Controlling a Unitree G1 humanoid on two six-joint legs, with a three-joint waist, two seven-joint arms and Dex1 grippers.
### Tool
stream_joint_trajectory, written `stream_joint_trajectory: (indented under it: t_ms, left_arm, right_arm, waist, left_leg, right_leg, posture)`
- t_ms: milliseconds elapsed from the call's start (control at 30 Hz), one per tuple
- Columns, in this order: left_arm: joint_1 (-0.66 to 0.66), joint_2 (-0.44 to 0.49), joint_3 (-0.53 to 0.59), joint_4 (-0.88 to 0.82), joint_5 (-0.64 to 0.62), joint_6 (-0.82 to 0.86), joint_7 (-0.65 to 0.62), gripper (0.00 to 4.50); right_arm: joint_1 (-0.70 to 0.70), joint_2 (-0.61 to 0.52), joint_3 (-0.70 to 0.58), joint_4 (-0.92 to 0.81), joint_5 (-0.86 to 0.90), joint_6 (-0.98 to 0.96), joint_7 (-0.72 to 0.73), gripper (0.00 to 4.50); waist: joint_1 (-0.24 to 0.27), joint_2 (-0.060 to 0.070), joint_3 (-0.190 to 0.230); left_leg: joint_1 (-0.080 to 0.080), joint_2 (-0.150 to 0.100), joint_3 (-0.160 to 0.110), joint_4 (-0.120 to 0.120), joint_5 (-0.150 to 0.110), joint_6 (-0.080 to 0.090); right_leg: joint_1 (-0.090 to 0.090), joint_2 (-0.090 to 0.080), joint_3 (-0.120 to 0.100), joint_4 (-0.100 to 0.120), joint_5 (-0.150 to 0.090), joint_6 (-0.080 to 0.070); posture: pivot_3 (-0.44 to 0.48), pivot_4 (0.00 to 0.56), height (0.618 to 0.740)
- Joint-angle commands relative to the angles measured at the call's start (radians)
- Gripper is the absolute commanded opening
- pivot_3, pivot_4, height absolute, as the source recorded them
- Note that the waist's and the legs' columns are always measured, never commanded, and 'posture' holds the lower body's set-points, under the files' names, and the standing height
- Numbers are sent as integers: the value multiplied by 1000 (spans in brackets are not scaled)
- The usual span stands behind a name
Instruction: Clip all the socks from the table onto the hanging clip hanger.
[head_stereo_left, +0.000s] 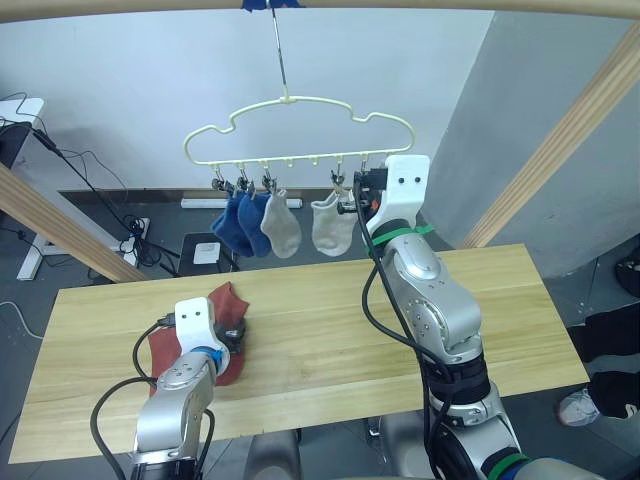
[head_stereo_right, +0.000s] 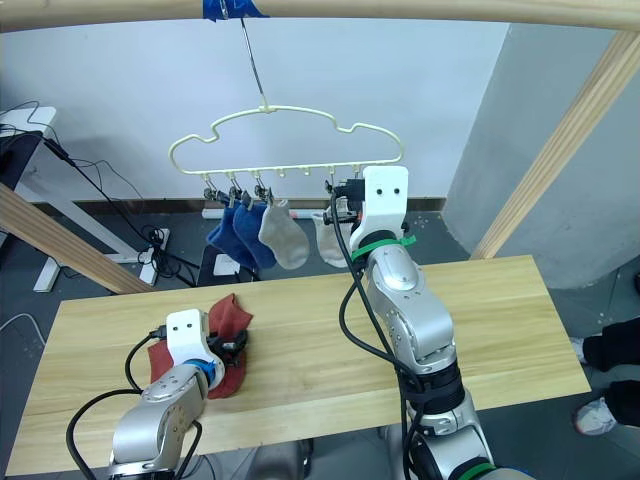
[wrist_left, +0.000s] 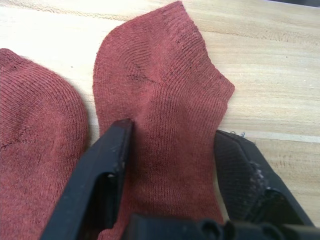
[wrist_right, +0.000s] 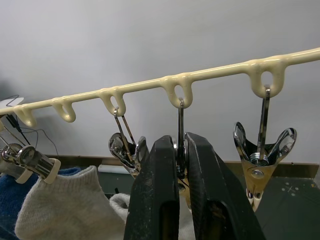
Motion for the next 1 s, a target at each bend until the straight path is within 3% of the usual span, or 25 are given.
stream_joint_trajectory:
  t_ms: [33, 133, 333, 500, 667, 1000]
  left_arm:
    - [13, 2, -27, -18, 6, -2, -21, 2105]
    - [18, 17, -44, -25, 14, -26, -42, 1629]
    - [46, 73, -99, -44, 52, -166, -126, 33]
    - [14, 123, -205, -86, 66, -408, -283, 33]
    - [-100, 116, -320, -84, 46, -589, -441, 33]
    - [-213, 21, -337, 31, 62, -661, -413, 33]
  right_arm:
    - [-7, 66, 1, -53, 15, -11, -1, 0]
    - [-8, 65, 2, -51, 18, -13, -2, 0]
    - [-8, 64, 0, -52, 18, -15, -2, 0]
    - [-12, 61, -4, -61, 21, -10, -2, 0]
    - [-15, 61, -10, -77, 23, 4, -7, 0]
    - [-16, 61, -13, -87, 19, 15, -9, 0]
  waist:
    - [0, 0, 0]
    - [0, 0, 0]
    - [0, 0, 0]
    - [3, 0, 0]
    - [2, 0, 0]
    - [-12, 0, 0]
  left_leg:
    - [0, 0, 0, 0, 0, 0]
    - [0, 0, 0, 0, 0, 0]
    - [-1, 0, 0, -1, 0, 0]
    - [-1, 0, 0, -1, 0, 0]
    - [-1, 0, 2, -1, 0, 0]
    - [-1, 0, 3, -2, 0, 0]
  right_leg:
    - [0, 0, 0, 0, 0, 0]
    - [0, 0, 0, 0, 0, 0]
    - [-1, 0, 0, -1, 0, 0]
    - [-1, 0, 0, -1, 0, 0]
    - [-1, -1, 1, -2, 0, -1]
    - [-1, 0, 2, -2, 0, 1]
  posture:
    - [-133, 257, 740]
    - [-133, 252, 740]
    - [-133, 252, 740]
    - [-141, 255, 740]
    - [-151, 257, 740]
    - [-172, 255, 740]
